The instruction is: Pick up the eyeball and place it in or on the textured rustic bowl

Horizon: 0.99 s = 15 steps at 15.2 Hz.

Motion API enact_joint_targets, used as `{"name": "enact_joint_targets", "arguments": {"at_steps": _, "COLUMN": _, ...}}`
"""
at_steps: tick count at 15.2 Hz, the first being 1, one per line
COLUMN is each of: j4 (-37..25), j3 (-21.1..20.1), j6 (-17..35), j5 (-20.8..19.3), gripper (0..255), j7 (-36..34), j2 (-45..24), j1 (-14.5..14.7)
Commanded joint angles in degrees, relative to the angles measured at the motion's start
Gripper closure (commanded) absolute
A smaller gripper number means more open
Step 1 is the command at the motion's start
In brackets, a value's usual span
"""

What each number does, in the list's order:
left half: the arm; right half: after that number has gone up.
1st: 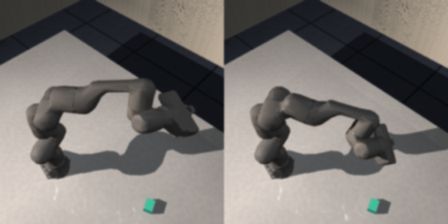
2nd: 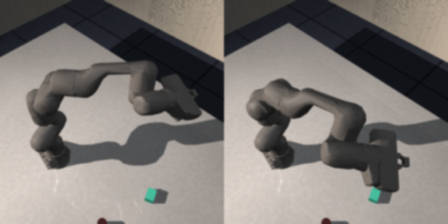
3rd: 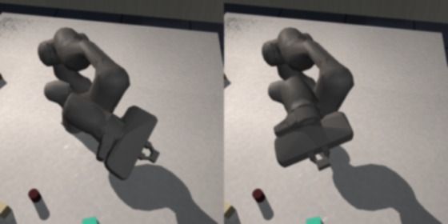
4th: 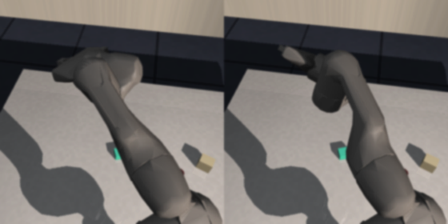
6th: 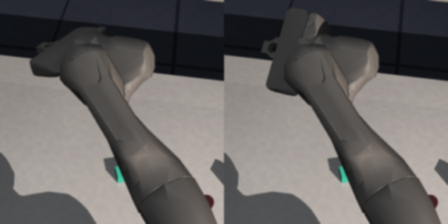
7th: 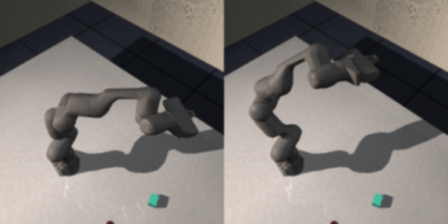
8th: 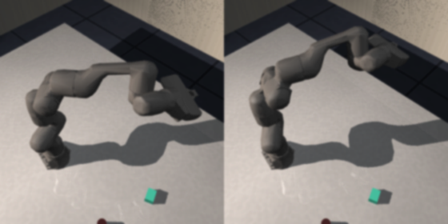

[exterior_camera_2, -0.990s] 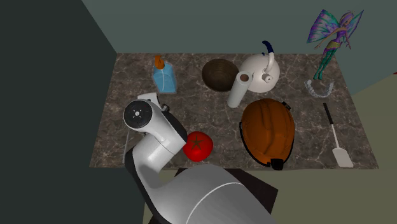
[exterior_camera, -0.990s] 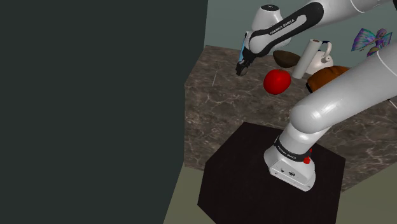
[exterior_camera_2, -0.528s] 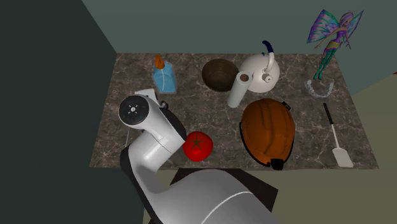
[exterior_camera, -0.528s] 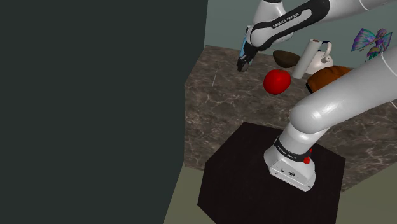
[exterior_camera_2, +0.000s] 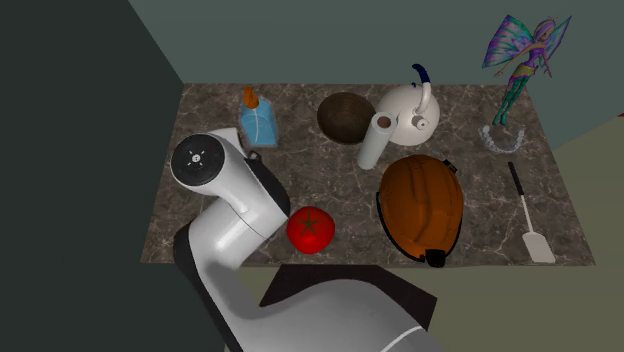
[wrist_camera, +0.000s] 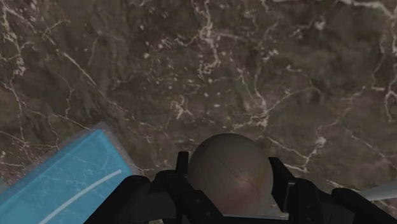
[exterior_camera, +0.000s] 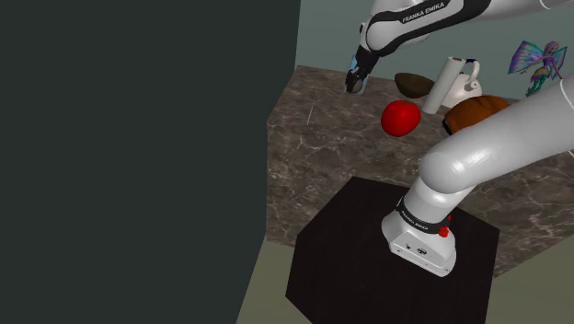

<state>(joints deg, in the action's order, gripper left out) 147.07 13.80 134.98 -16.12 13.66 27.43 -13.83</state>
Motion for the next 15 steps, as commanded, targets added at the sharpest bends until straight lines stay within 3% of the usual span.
{"name": "enact_joint_targets", "arguments": {"at_steps": 1, "j4": -1.0, "j3": -0.2, "j6": -1.7, "j5": 0.3, "gripper": 255, "j7": 0.2, "j2": 0.7, "j1": 0.1}}
{"name": "enact_joint_targets", "arguments": {"at_steps": 15, "j4": -9.4, "j3": -1.2, "j6": -12.7, "j5": 1.9, "gripper": 255, "j7": 1.6, "j2": 3.4, "j1": 0.8}}
